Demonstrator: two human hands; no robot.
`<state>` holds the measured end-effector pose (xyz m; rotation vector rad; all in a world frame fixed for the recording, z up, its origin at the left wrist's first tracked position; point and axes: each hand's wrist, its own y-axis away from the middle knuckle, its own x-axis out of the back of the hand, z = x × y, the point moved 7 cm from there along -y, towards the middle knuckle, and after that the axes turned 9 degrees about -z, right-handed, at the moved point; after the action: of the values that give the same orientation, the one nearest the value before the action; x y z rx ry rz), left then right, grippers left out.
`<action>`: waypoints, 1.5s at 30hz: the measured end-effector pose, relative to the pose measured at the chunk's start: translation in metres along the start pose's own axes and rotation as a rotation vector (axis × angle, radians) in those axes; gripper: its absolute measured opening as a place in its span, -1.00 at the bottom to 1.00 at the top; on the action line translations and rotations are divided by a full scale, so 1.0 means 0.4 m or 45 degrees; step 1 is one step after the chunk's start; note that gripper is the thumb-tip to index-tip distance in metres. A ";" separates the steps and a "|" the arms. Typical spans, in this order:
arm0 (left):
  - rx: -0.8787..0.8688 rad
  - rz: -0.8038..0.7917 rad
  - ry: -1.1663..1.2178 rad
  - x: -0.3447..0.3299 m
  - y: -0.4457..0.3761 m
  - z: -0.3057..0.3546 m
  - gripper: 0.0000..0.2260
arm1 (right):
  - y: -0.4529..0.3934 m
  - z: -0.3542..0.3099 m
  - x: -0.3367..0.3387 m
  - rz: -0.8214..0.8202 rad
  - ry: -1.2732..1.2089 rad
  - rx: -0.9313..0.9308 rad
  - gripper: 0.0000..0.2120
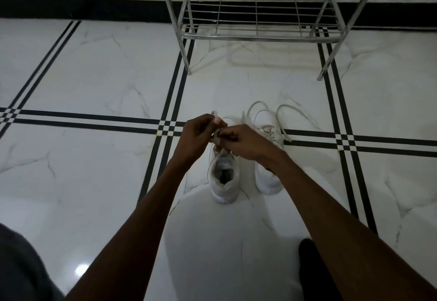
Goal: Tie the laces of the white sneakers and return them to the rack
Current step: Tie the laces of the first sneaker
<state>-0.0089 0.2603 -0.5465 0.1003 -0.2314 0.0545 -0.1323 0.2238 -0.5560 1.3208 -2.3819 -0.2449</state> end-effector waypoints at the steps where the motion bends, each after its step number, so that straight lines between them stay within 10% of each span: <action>1: 0.018 -0.026 0.007 -0.006 0.002 -0.010 -0.70 | 0.000 0.006 0.000 0.012 0.007 -0.008 -0.75; 13: 0.261 -0.073 0.068 -0.021 0.003 -0.103 -0.68 | 0.004 0.002 0.101 0.498 0.466 0.147 -0.91; 23: 0.236 0.124 -0.888 0.034 -0.002 -0.110 -0.73 | 0.024 0.072 0.084 0.497 -0.655 0.110 -0.83; 29: 0.245 0.271 0.491 0.100 0.024 -0.055 -0.59 | 0.015 0.071 0.098 0.372 -0.828 -0.003 -0.61; 38: 0.313 0.659 -0.299 0.247 0.104 -0.156 -0.48 | 0.097 0.135 0.221 1.114 0.370 -0.293 -0.68; 45: 0.295 0.407 -0.408 0.178 0.102 -0.182 -0.66 | 0.066 0.107 0.206 0.953 0.474 -0.139 -0.62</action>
<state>0.0742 0.3117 -0.5966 0.3035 -0.5598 0.3860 -0.2098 0.1669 -0.5640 0.3215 -2.3046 0.0852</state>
